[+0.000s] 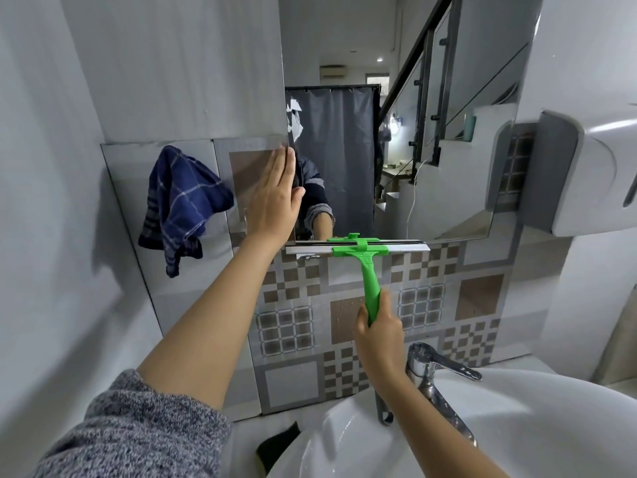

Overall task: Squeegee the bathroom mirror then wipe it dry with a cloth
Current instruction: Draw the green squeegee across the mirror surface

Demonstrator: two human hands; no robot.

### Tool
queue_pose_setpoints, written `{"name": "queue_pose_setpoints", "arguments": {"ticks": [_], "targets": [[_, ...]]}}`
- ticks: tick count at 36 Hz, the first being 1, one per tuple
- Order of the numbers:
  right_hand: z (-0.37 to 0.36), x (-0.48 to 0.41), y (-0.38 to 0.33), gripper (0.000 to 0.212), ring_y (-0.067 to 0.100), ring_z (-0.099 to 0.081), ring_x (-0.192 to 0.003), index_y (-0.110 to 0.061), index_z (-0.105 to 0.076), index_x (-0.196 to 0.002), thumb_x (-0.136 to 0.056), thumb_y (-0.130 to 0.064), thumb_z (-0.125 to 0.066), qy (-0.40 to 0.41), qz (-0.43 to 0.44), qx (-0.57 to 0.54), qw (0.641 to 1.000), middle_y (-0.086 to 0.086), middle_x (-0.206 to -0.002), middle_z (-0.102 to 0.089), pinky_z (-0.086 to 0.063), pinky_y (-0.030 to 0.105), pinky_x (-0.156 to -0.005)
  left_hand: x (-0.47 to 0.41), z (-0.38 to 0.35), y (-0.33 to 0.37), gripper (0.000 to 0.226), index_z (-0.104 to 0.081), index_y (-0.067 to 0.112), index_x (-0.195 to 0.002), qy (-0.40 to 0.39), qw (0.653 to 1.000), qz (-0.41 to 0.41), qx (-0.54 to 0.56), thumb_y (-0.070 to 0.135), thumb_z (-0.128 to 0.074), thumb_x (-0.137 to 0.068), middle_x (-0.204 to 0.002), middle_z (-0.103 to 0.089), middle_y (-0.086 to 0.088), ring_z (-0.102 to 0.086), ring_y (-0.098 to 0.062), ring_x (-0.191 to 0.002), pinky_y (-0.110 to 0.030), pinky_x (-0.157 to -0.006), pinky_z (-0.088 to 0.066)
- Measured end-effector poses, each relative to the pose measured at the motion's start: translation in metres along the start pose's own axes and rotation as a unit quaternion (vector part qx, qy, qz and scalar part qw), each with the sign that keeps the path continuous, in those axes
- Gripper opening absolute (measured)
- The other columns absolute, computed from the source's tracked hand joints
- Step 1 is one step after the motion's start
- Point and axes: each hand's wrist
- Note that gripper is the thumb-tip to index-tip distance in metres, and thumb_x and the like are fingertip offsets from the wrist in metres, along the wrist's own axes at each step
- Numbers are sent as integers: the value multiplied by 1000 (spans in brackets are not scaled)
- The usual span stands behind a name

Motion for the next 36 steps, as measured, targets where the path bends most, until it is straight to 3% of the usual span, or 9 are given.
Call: {"name": "queue_pose_setpoints", "arguments": {"ticks": [5,18,22,26,30,34,36], "targets": [[0,4,5,25,12,-45,-49,-14,-42,-118,-95,-20,-47,-3,12,35,999,0,-66,-50,-34,23,-42,6,-3,-2,63,-15,9,-146,-11,1000,0,-2,23,-49,-95,-155,-15,-9,-14,-23,-143,-26,-108,-17],[13,7,13,29,22,-58,-58,-19,-38,-122,-94,-24,-46,-27,8,101,995,3,-72,-56,-54,40,-51,27,-7,5,64,-16,8,-146,-32,999,21,16,14,-52,-93,-155,-14,-9,-12,-24,-143,-31,-113,-14],[27,14,9,28,18,-56,-60,-17,-40,-121,-95,-24,-47,-33,16,115,993,-3,-71,-51,-52,35,-52,42,-5,17,61,-23,7,-145,-37,998,22,37,15,-53,-93,-155,-16,-8,-14,-23,-143,-29,-109,-25],[42,17,3,28,18,-55,-58,-20,-41,-121,-94,-25,-48,-45,39,108,992,1,-72,-56,-50,35,-49,59,2,41,53,-33,4,-140,-42,993,-13,109,15,-54,-93,-151,-27,-11,-20,-20,-140,-28,-110,-19],[66,9,-6,25,17,-52,-53,-20,-46,-117,-92,-25,-50,-75,86,104,988,0,-68,-56,-47,35,-48,73,11,66,43,-44,6,-134,-100,976,-63,182,20,-52,-94,-145,-38,-11,-24,-17,-138,-29,-112,-18],[101,-12,-20,35,10,-53,-56,-19,-49,-124,-91,-29,-54,-132,155,152,967,-4,-75,-58,-43,22,-48,81,19,82,42,-46,11,-134,-153,962,-78,215,26,-49,-95,-144,-41,-7,-28,-17,-138,-28,-112,-19],[120,-22,-26,39,13,-57,-59,-22,-49,-127,-90,-33,-56,-160,193,185,950,-1,-82,-63,-51,27,-53,85,23,89,42,-47,13,-134,-160,959,-81,219,29,-48,-95,-143,-43,-5,-28,-15,-138,-27,-111,-21]]}}
Point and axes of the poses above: each hand's wrist, its own x-axis away from the middle knuckle, its own z-axis out of the back of the hand, y = z × x
